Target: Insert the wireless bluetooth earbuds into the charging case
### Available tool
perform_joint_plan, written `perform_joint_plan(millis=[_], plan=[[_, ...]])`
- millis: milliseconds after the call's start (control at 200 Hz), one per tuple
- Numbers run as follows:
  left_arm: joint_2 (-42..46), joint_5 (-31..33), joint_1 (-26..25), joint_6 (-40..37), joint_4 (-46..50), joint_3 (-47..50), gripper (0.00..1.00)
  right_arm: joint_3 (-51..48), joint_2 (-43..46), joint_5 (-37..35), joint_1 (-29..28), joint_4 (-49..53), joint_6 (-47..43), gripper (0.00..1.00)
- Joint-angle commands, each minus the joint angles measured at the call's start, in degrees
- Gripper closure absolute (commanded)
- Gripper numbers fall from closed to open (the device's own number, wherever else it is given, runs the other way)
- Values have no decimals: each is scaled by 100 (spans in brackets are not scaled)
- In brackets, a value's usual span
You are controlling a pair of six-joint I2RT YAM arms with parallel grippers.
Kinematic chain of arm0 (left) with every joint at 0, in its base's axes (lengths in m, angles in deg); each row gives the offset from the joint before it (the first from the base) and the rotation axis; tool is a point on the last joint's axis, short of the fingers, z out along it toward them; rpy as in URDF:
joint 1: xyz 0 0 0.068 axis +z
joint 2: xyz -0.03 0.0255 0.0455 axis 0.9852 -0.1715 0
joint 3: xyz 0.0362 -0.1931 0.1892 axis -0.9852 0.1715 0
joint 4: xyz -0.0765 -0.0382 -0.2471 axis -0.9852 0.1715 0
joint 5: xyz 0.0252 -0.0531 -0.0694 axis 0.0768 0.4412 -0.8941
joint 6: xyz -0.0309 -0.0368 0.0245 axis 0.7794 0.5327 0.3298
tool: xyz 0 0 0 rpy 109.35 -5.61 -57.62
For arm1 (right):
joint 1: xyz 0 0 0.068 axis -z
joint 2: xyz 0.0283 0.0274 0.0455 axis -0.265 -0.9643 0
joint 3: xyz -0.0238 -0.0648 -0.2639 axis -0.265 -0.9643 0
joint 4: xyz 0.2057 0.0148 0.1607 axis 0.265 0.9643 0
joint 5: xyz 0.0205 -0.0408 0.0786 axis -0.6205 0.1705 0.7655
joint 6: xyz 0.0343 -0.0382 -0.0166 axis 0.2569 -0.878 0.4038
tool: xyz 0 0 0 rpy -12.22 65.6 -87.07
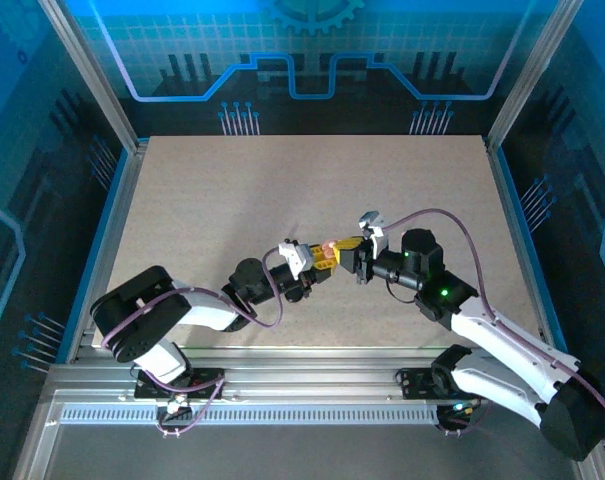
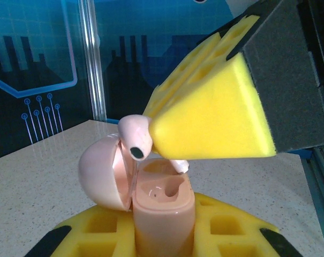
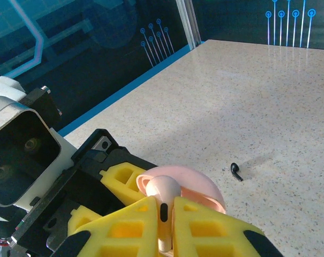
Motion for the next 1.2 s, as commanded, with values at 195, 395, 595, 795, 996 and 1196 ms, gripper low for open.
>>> perform_joint_plan(millis=[195,395,595,795,996,1196], plan=[[184,-51,-14,116,-267,-85,82,47,132,16,-97,-132,-38,87],[113,-75,-14,117,-271,-105,83,165,187,93,-94,-255,17,87],[102,157,-12,62,-267,30,82,320,375,-12,-82,282,-5,87],[146,538,-11,-4,-267,288,82,577,379,14,71,1058,37,87],[196,797,-9,-158,-263,621,82,919,125,33,332,2278,6,87],[98,888,-15,-208,-264,787,82,869,-230,126,741,2882,94,87]])
